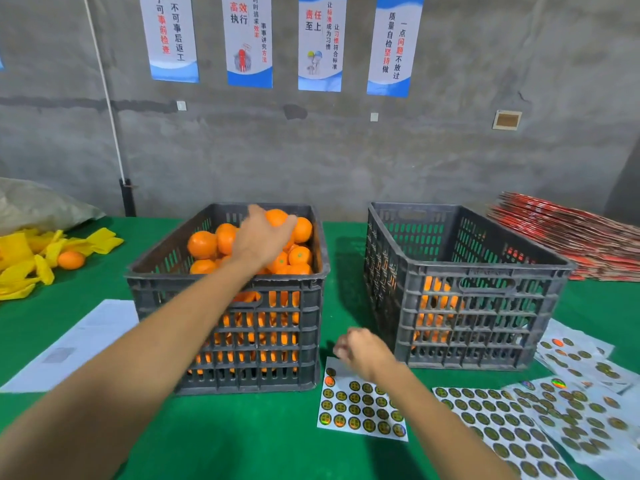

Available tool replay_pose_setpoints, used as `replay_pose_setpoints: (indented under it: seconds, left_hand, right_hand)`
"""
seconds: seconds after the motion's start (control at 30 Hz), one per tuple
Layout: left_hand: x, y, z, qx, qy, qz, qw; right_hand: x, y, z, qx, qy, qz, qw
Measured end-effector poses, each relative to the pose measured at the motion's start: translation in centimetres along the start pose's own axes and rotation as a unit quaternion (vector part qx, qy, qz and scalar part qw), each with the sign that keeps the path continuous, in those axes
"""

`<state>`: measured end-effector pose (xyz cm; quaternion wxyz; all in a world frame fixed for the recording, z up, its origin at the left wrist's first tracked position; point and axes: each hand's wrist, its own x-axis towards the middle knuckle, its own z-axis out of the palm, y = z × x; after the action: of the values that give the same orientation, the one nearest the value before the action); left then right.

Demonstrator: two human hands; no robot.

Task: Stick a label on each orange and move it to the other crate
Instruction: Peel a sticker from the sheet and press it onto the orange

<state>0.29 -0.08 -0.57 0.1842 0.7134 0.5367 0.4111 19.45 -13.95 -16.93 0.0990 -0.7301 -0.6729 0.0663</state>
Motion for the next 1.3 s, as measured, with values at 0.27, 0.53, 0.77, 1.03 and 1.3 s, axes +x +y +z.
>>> replay_pose_setpoints:
  seconds: [0.27, 0.53, 0.77, 1.03, 1.3]
  left_hand:
    - [-1.0, 1.3, 2.6, -0.029, -0.057, 0.000, 0.998]
    - [-2.1, 1.2, 2.7, -0.019, -0.025, 0.016, 0.999]
    - [-2.7, 1.3, 2.4, -0.025, 0.005, 0.042, 0.999]
    - [-2.7, 1.6, 2.3, -0.021, 0.007, 0.037, 0.999]
    - [-3.0, 1.8, 2.1, -0.022, 0.007, 0.028, 0.999]
  right_hand:
    - [-0.4, -0.5, 5.6, 0.033, -0.013, 0.039, 0.999]
    - [-0.4, -0.7, 6.3, 0.017, 0.005, 0.041, 0.999]
    - [-0.7, -0.5, 6.9, 0.010, 0.047, 0.033, 0.998]
    - [0.0, -0.7, 7.4, 0.088, 0.055, 0.103, 0.989]
    - [0.7, -0.8, 7.1, 0.143, 0.050, 0.155, 0.976]
